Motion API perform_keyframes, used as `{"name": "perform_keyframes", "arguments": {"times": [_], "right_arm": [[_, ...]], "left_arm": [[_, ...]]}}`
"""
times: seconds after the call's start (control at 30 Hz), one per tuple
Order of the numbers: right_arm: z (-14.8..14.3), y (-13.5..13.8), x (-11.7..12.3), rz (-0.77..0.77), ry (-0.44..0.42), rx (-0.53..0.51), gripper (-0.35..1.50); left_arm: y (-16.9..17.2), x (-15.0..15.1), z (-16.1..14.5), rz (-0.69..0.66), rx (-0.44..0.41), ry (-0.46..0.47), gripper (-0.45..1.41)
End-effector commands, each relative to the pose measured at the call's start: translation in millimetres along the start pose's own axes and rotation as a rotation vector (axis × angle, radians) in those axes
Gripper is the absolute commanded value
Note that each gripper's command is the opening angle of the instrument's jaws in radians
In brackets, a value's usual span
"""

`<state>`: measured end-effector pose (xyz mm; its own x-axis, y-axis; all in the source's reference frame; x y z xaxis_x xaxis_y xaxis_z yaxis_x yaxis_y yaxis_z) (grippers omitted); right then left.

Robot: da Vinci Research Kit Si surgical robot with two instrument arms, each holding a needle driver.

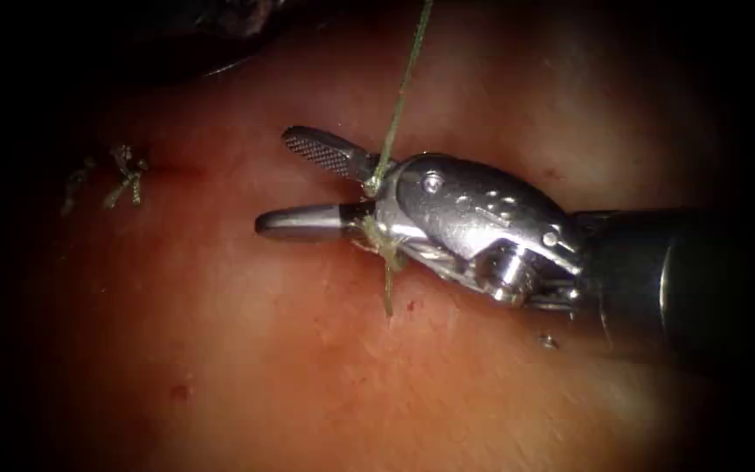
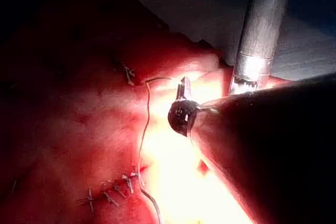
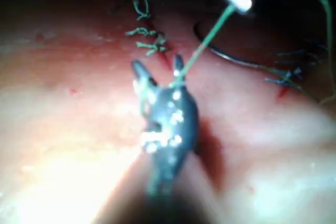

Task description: Wound Closure

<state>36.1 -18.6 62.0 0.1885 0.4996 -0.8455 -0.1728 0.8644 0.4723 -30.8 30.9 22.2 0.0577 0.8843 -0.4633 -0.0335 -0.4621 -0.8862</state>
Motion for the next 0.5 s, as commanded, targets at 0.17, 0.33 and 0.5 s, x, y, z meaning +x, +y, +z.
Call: {"name": "perform_keyframes", "arguments": {"times": [0.17,0.33,0.5], "right_arm": [[-0.3,-0.3,-0.4,-0.005,-0.003,0.094,-0.35],[-0.4,-0.4,-0.4,0.001,-0.013,0.073,-0.35],[-0.9,-0.4,-0.5,-0.012,-0.031,0.07,-0.35]], "left_arm": [[-0.5,0.1,0.6,0.002,-0.001,0.001,-0.45],[-0.3,0.1,0.7,0.001,0.0,0.002,-0.45],[-0.2,0.3,0.5,-0.001,-0.002,0.001,-0.45]]}}
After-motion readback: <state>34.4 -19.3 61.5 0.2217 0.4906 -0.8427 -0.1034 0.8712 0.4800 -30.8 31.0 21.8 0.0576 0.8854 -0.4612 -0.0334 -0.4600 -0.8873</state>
